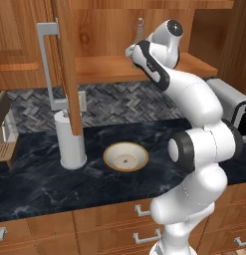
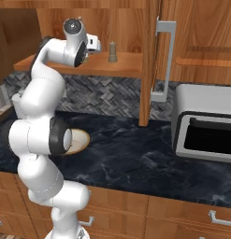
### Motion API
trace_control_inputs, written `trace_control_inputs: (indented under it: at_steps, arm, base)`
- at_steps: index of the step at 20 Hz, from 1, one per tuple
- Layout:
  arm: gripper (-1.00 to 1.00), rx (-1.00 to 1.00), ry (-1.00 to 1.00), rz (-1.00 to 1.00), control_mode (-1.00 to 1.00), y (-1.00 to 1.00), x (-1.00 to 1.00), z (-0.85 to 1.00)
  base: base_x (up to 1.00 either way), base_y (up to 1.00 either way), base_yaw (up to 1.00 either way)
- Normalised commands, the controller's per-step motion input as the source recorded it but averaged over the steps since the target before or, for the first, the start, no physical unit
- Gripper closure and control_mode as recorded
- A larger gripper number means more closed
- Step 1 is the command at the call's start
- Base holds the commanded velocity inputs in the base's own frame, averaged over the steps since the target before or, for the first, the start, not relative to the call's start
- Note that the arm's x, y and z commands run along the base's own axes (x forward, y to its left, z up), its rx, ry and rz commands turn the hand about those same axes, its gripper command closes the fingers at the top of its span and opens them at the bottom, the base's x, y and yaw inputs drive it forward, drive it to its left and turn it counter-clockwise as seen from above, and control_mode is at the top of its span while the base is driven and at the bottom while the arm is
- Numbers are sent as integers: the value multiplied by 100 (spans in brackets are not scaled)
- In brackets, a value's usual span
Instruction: Retrieve the bottle and the shaker from the cabinet and place them next to the mixing bowl on the counter. Then add garlic from the fridge to the mixing bowl.
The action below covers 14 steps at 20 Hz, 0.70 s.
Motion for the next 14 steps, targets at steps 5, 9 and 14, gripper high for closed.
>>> trace_control_inputs:
  at_steps: [5, 9, 14]
  arm:
    - [-100, 0, 0, 0, -100, 0, 10, 0]
    - [-100, 0, 0, 0, -100, 0, 0, 0]
    - [100, 0, 0, 0, -100, 0, 0, 0]
  base:
    - [0, 0, 0]
    - [0, 0, 0]
    - [0, 0, 0]
